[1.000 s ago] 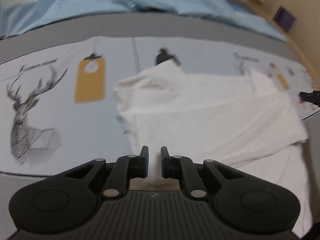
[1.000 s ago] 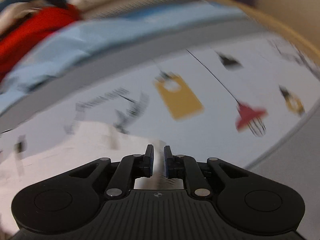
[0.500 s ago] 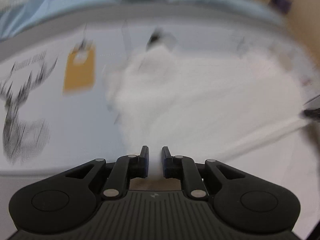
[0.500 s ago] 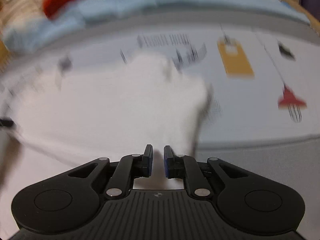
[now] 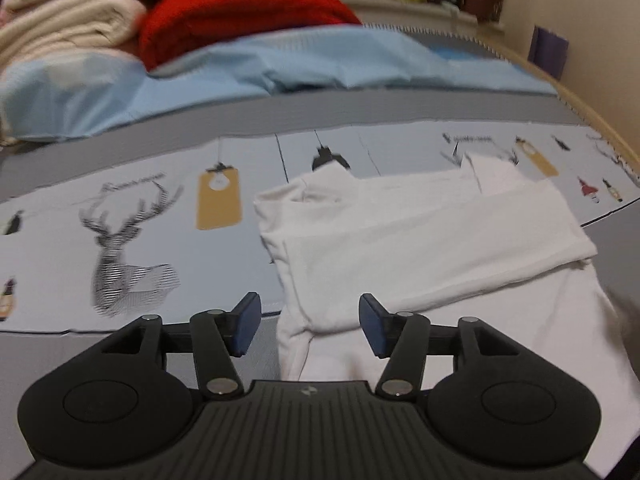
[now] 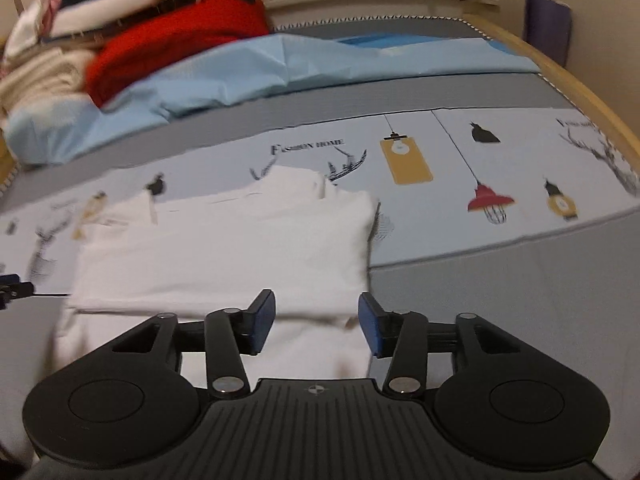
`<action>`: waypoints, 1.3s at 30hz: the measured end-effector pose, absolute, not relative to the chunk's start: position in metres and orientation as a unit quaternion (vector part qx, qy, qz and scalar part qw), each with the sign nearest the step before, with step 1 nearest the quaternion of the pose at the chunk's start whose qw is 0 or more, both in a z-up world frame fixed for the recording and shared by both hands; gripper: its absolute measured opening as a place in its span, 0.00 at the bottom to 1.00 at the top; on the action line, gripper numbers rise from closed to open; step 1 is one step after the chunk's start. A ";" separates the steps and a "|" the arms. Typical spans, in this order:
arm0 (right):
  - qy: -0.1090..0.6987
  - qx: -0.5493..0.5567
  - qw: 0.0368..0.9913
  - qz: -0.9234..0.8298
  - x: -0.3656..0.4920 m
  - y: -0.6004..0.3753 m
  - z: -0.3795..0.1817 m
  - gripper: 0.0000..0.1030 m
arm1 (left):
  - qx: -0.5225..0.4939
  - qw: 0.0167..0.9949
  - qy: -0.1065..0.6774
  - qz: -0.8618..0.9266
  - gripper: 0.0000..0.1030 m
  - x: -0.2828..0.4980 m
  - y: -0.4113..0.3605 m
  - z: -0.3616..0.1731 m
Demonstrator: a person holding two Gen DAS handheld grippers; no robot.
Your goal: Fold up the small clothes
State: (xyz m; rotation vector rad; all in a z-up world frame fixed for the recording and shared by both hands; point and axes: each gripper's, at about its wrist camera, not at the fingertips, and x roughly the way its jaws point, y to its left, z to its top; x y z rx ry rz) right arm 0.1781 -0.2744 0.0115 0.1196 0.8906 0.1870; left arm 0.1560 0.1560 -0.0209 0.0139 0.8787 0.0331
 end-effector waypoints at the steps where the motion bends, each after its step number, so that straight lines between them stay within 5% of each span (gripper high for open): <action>1: 0.429 0.066 0.896 0.094 0.166 -0.275 0.013 0.50 | 0.006 0.908 0.419 0.017 0.59 0.143 0.155 -0.014; 15: 0.494 0.072 0.862 0.092 0.076 -0.280 -0.033 0.49 | -0.060 0.882 0.467 0.034 0.56 0.005 0.164 -0.040; 19: 0.514 0.075 0.850 0.083 0.074 -0.288 -0.048 0.46 | -0.084 0.852 0.516 0.011 0.34 0.004 0.173 -0.061; 25: 0.570 0.050 0.817 0.068 0.073 -0.291 -0.077 0.45 | -0.090 0.798 0.595 0.015 0.34 0.004 0.181 -0.100; 39: 0.641 -0.023 0.765 0.055 0.061 -0.281 -0.116 0.45 | -0.048 0.764 0.643 -0.030 0.29 -0.008 0.156 -0.122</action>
